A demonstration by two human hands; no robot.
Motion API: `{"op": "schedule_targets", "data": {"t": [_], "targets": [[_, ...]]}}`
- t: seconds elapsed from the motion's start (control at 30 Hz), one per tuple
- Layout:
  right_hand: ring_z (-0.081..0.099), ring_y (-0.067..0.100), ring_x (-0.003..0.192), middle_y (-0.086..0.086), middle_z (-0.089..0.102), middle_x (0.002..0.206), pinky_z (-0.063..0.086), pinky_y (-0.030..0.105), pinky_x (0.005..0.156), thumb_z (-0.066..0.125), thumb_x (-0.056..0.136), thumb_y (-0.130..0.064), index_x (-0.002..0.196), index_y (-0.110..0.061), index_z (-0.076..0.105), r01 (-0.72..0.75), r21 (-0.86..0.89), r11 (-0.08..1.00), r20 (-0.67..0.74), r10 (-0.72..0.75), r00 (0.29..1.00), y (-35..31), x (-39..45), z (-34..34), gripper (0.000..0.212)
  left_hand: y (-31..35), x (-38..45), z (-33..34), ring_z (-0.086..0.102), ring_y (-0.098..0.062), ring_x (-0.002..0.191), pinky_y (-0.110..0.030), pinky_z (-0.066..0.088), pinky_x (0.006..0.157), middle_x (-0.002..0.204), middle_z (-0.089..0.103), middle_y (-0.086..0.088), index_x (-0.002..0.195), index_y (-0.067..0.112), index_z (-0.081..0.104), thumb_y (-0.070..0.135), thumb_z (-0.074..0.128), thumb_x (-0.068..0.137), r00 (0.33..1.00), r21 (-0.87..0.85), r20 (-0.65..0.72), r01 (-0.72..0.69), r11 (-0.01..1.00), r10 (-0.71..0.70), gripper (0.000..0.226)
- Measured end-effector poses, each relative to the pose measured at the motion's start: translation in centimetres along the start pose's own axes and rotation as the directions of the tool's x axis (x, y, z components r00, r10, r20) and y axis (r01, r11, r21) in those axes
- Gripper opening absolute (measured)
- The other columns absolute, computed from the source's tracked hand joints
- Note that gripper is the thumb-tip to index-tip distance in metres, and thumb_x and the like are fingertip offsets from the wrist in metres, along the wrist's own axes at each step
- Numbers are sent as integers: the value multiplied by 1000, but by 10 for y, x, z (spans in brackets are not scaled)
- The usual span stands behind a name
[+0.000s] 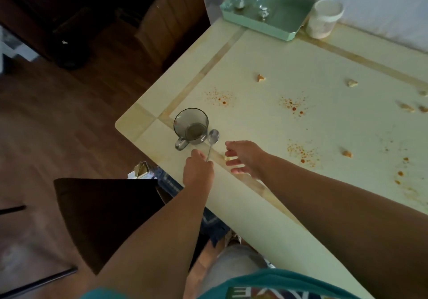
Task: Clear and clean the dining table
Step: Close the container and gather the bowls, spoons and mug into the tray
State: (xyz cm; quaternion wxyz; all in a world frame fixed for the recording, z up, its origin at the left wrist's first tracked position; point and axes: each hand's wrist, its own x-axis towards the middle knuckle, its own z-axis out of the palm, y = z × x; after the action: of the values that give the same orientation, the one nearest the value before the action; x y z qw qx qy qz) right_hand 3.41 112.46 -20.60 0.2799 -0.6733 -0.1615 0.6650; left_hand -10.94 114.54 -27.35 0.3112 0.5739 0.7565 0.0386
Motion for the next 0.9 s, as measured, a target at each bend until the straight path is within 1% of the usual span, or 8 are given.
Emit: {"op": "schedule_targets", "data": {"t": [0.13, 0.3, 0.47, 0.6, 0.7, 0.77, 0.83, 0.9], "targets": [[59, 23, 85, 5, 59, 101, 51, 41, 86, 53, 98, -34, 108, -11, 60, -41, -19, 999, -7, 41, 999, -1, 9, 2, 26, 5, 4, 6, 61, -24, 99, -37, 52, 83, 108, 61, -5, 113, 16, 54, 29, 50, 96, 999, 129, -22, -24, 991, 27, 22], [60, 24, 86, 6, 61, 100, 51, 43, 90, 54, 97, -30, 109, -8, 62, -59, -40, 998, 0, 59, 998, -3, 15, 1, 25, 9, 8, 8, 63, -21, 96, -33, 49, 77, 104, 65, -3, 112, 14, 57, 38, 51, 95, 997, 168, 56, -53, 984, 44, 30], [59, 24, 83, 9, 62, 98, 52, 38, 80, 53, 98, -21, 104, -7, 61, -76, -102, 992, -14, 75, 997, -6, 15, -1, 17, 11, 7, 6, 62, -18, 90, -31, 49, 72, 97, 67, 2, 106, 20, 59, 38, 49, 97, 984, 182, 111, -161, 970, 143, 22], [60, 25, 85, 12, 62, 97, 52, 38, 85, 52, 95, -8, 91, -6, 61, -53, -210, 976, -40, 46, 998, -11, 10, -6, 10, 19, 7, -1, 64, -15, 79, -28, 51, 64, 91, 67, 6, 101, 21, 60, 32, 51, 97, 968, -16, 136, -213, 977, 213, 15], [65, 32, 106, 22, 64, 114, 53, 38, 93, 52, 93, 1, 105, 0, 64, -42, -400, 915, -42, 27, 999, -13, 10, -10, 18, 31, 6, -3, 59, -14, 62, -34, 51, 64, 71, 64, 4, 86, 20, 61, 23, 55, 92, 936, -311, 271, -136, 941, 225, 9], [64, 30, 110, 18, 64, 117, 57, 36, 86, 54, 92, 0, 110, -3, 67, -34, -525, 850, -17, 30, 999, -13, 9, -12, 22, 41, 4, -8, 52, -14, 52, -31, 46, 58, 60, 59, 1, 79, 17, 61, 16, 56, 90, 921, -453, 321, -57, 890, 222, 11], [65, 25, 95, 12, 66, 103, 50, 29, 68, 57, 90, -2, 104, -5, 68, -12, -532, 847, 23, 28, 999, -15, 3, -12, 19, 51, -1, -13, 49, -15, 50, -23, 41, 50, 57, 56, 1, 77, 12, 61, 12, 57, 89, 915, -553, 343, 16, 833, 210, 12], [56, 21, 73, 9, 63, 85, 38, 26, 59, 55, 88, 1, 89, -5, 66, 5, -479, 878, 59, 26, 998, -16, -2, -11, 13, 57, -4, -15, 52, -16, 53, -25, 43, 53, 59, 59, 2, 77, 13, 63, 15, 60, 87, 916, -591, 339, 29, 806, 215, 11]]}}
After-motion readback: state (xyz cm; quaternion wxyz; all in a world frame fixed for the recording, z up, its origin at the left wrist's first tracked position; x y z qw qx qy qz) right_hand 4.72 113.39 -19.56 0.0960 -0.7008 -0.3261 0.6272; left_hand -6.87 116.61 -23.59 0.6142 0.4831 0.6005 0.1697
